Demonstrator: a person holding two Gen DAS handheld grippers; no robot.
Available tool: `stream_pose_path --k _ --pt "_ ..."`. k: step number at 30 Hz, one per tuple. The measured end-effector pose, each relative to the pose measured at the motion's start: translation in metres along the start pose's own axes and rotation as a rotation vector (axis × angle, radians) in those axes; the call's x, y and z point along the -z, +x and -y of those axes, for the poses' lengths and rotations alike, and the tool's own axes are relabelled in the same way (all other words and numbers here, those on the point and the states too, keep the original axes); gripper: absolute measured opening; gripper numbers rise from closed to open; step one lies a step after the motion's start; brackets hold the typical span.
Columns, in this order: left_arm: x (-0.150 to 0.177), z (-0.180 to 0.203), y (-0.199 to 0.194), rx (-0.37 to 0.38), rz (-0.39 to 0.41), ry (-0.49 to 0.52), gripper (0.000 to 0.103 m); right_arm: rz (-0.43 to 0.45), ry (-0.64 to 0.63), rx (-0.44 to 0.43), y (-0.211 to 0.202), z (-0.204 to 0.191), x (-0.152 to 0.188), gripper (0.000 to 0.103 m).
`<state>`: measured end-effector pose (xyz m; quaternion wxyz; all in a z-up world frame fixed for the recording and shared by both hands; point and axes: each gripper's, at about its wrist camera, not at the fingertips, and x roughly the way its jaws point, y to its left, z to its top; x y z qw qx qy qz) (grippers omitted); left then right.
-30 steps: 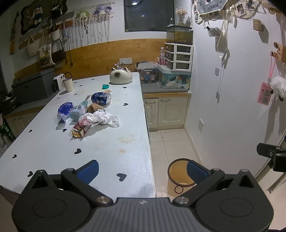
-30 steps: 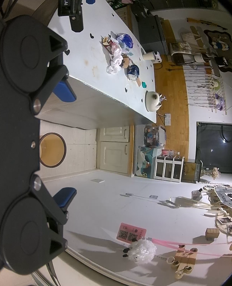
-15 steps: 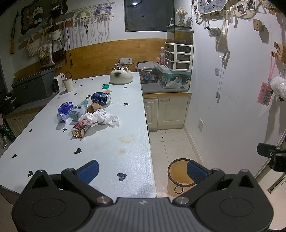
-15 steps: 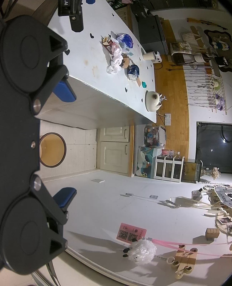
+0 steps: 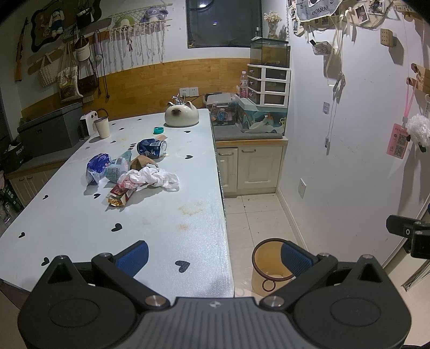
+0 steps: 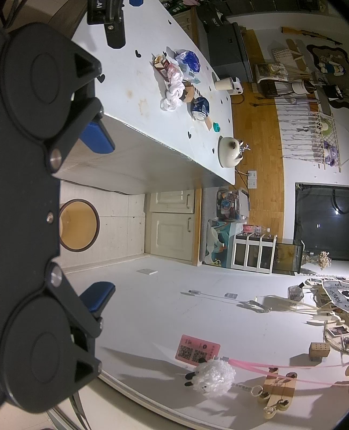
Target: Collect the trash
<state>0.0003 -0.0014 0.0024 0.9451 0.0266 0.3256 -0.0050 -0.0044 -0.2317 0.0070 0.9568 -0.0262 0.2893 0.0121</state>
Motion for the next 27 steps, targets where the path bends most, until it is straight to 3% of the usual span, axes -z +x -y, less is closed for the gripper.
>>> stream_pose_path --k 27 --pt "-0.0023 0.0051 0.0037 -0.023 0.008 -0.012 0.103 0.014 -0.005 -0.006 0.0066 0.0084 -0.0029 0.103"
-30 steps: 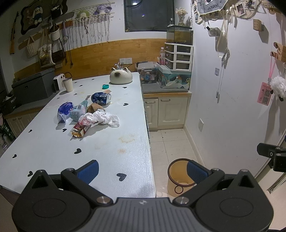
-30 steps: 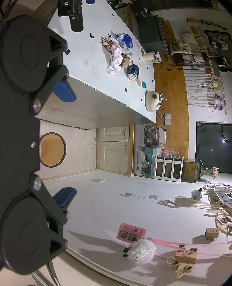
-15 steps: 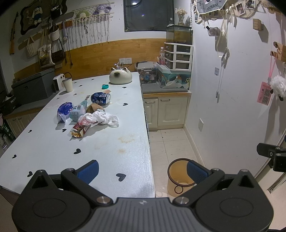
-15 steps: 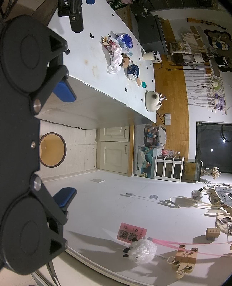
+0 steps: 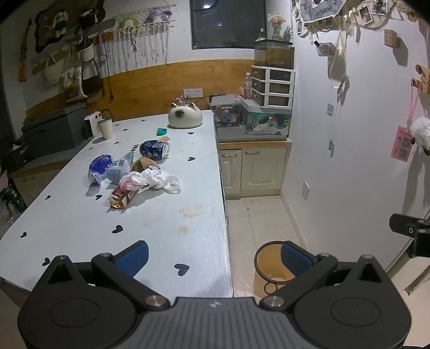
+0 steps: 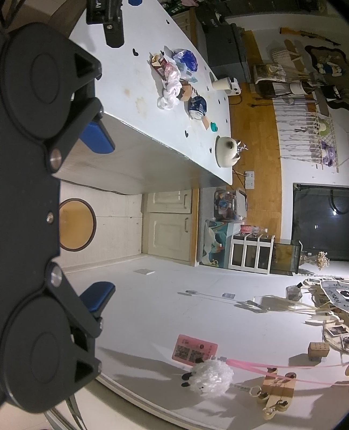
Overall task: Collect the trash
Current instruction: 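Move the right tool to the white plastic bag while the left tool approaches the red wrapper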
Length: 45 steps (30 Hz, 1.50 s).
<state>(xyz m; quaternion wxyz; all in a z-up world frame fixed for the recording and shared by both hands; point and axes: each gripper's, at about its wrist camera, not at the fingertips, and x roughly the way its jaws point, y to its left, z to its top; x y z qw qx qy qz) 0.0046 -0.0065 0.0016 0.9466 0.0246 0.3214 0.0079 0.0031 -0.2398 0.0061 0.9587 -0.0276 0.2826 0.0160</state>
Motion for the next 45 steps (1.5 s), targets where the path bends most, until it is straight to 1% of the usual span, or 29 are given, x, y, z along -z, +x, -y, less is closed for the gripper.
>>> stream_pose_path --k 7,12,17,22,26,30,34,38,42,45 --pt "-0.001 0.007 0.0 -0.043 0.015 -0.017 0.103 0.018 -0.009 -0.017 0.005 0.009 -0.005 0.103" --pt "-0.006 -0.002 0.003 -0.081 0.02 -0.052 0.103 0.035 -0.021 -0.034 0.013 0.009 -0.012 0.103" --pt "-0.018 -0.025 0.014 -0.143 0.023 -0.102 0.103 0.051 -0.04 -0.049 0.025 0.003 -0.023 0.103" --pt "-0.031 -0.069 0.03 -0.208 0.034 -0.146 0.103 0.062 -0.031 -0.056 0.043 -0.013 -0.038 0.103" --pt "-0.046 -0.112 0.047 -0.24 0.044 -0.157 0.103 0.073 -0.035 -0.064 0.064 -0.041 -0.054 0.103" --pt "-0.064 -0.155 0.069 -0.249 0.048 -0.149 0.103 0.086 -0.035 -0.058 0.085 -0.075 -0.074 0.103" --pt "-0.085 -0.198 0.096 -0.236 0.05 -0.117 0.103 0.099 -0.024 -0.053 0.107 -0.117 -0.099 0.103" --pt "-0.1 -0.233 0.12 -0.211 0.052 -0.083 0.103 0.11 -0.013 -0.061 0.127 -0.159 -0.123 0.103" --pt "-0.111 -0.264 0.144 -0.185 0.044 -0.057 0.103 0.11 -0.01 -0.099 0.152 -0.206 -0.151 0.103" --pt "-0.115 -0.285 0.156 -0.167 0.037 -0.048 0.103 0.088 -0.022 -0.133 0.177 -0.244 -0.17 0.103"
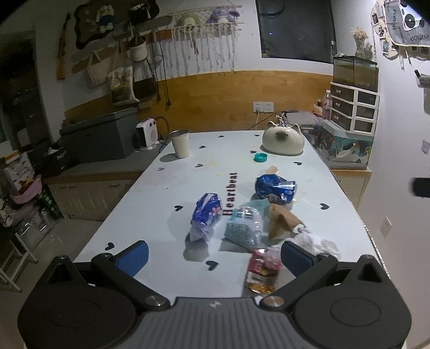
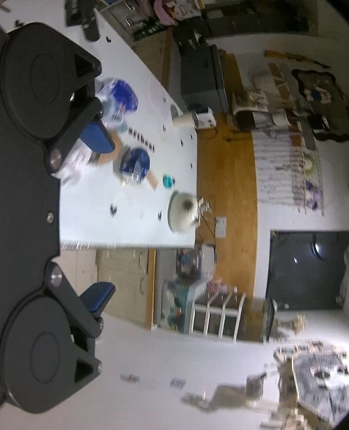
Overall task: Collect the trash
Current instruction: 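Move the right tool to the white plastic bag while the left tool approaches the red wrapper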
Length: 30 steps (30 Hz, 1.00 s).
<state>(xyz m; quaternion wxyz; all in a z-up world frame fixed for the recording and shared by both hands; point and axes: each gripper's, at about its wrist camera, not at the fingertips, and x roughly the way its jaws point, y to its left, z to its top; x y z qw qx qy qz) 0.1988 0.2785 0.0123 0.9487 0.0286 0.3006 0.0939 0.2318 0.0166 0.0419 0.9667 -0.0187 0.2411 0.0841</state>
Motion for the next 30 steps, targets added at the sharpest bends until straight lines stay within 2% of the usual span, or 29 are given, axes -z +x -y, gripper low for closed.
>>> stream_pose_path --k 4,8,12,16,21,30 --pt "-0.001 -0.02 0.017 0.009 -0.018 0.001 0.103 -0.074 -0.008 -0.046 0.05 -0.044 -0.014 0.103" --pt "0.001 -0.034 0.029 0.02 -0.044 -0.011 0.103 -0.166 0.002 -0.056 0.102 -0.08 -0.015 0.103" --pt "0.006 -0.042 0.038 0.037 -0.085 0.002 0.103 -0.298 0.05 -0.033 0.159 -0.11 0.0 0.103" --pt "0.005 -0.045 0.046 0.078 -0.116 -0.001 0.103 -0.392 0.076 0.012 0.198 -0.128 0.021 0.103" --pt "0.001 -0.039 0.065 0.132 -0.145 0.009 0.103 -0.452 0.035 0.042 0.21 -0.135 0.04 0.103" --pt "-0.011 0.005 0.121 0.249 -0.248 0.06 0.103 -0.486 0.014 0.119 0.188 -0.076 0.059 0.103"
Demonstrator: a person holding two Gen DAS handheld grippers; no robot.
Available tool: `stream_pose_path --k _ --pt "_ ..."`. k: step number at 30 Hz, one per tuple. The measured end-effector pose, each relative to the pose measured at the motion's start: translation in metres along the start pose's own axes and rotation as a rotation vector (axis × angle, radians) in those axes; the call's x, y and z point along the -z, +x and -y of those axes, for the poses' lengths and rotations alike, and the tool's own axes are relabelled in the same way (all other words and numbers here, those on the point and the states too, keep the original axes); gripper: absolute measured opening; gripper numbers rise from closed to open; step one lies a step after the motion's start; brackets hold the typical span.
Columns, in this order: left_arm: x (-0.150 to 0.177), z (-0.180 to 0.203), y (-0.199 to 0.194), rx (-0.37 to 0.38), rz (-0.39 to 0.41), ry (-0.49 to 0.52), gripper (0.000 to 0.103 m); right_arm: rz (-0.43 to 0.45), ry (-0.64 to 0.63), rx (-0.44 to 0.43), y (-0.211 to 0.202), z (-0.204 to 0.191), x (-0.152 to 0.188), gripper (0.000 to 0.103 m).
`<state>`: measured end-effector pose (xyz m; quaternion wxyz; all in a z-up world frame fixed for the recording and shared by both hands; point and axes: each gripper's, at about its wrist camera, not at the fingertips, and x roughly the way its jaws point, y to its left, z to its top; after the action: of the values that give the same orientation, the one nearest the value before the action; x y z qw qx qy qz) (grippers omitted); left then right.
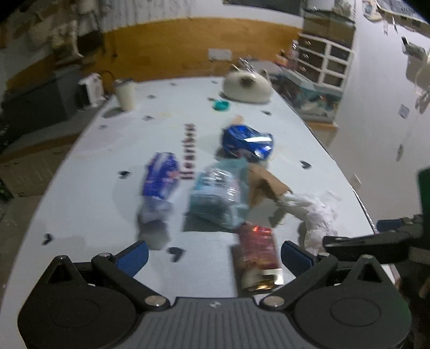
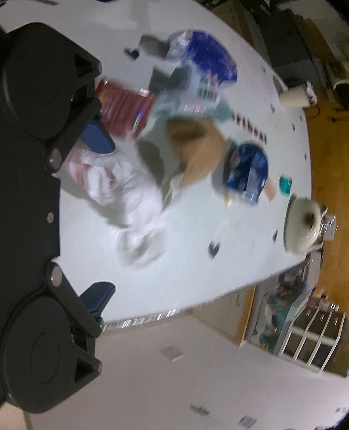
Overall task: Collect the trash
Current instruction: 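Move the right tool to the white plastic bag while the left tool approaches the red wrapper, then close the right gripper on the white bag while the left grips the red wrapper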
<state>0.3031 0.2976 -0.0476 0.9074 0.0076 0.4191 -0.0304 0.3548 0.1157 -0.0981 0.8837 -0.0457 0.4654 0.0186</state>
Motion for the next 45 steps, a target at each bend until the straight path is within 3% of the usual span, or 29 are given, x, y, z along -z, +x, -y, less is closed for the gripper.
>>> stream_pose_path --k 3,6,12,15,19,24,26,36,45 --pt "-0.005 0.013 0.019 0.045 -0.028 -0.013 0.103 -0.013 0.034 0.031 0.001 0.021 0.008 0.103" --pt "-0.007 0.025 0.033 0.042 -0.039 0.0 0.102 -0.007 0.08 0.039 -0.003 0.04 0.015 0.102" --pt "0.001 0.036 0.063 -0.003 -0.109 -0.006 0.09 0.064 0.139 -0.126 -0.017 0.054 0.012 0.083" --pt "0.004 0.036 0.073 -0.013 -0.127 -0.02 0.085 0.037 0.171 -0.181 -0.005 0.05 0.005 0.067" --pt "0.007 0.036 0.086 -0.032 -0.156 -0.031 0.08 -0.022 0.219 -0.257 0.016 0.043 -0.006 0.056" --pt "0.006 0.034 0.096 -0.048 -0.166 -0.062 0.069 -0.101 0.224 -0.264 0.036 0.036 -0.009 0.043" --pt "0.005 0.034 0.098 -0.049 -0.163 -0.067 0.052 -0.096 0.226 -0.268 0.034 0.036 -0.007 0.04" --pt "0.008 0.029 0.085 -0.023 -0.144 -0.065 0.051 -0.122 0.185 -0.262 0.021 0.037 0.004 0.035" --pt "0.006 0.018 0.038 -0.035 -0.052 -0.099 0.05 -0.04 0.172 -0.251 -0.018 0.044 0.012 0.034"
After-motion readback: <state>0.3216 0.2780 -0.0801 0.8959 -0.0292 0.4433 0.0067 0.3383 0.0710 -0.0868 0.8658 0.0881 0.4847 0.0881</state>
